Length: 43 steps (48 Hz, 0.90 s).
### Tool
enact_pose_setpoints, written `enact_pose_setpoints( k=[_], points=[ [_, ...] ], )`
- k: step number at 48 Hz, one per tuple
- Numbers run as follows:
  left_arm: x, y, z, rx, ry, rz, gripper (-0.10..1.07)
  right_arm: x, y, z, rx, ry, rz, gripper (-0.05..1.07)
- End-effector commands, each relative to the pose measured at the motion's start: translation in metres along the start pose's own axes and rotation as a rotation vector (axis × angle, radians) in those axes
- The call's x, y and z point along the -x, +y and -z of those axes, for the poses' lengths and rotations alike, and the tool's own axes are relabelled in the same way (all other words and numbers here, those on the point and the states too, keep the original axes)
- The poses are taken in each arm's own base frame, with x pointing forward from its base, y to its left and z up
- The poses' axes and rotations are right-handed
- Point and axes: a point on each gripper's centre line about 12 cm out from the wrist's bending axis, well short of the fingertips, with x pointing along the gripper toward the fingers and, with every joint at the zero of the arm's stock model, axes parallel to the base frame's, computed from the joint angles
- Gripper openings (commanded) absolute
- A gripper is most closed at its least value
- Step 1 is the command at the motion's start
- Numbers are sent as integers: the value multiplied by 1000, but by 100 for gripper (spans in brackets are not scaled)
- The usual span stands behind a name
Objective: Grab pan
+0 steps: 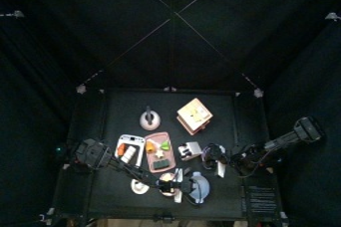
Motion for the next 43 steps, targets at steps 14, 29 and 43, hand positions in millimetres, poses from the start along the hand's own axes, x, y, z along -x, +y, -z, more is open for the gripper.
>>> enact_pose_setpoints(
  k=[14,29,43],
  points=[
    [66,22,4,64,53,-178,71,1,1,-3,-23,-2,-7,44],
    [92,9,59,140,232,-219,71,0,1,-2,-22,0,-5,44],
    [93,2,80,257,330,-215,71,-1,0,-2,-25,2,1,44]
  ],
)
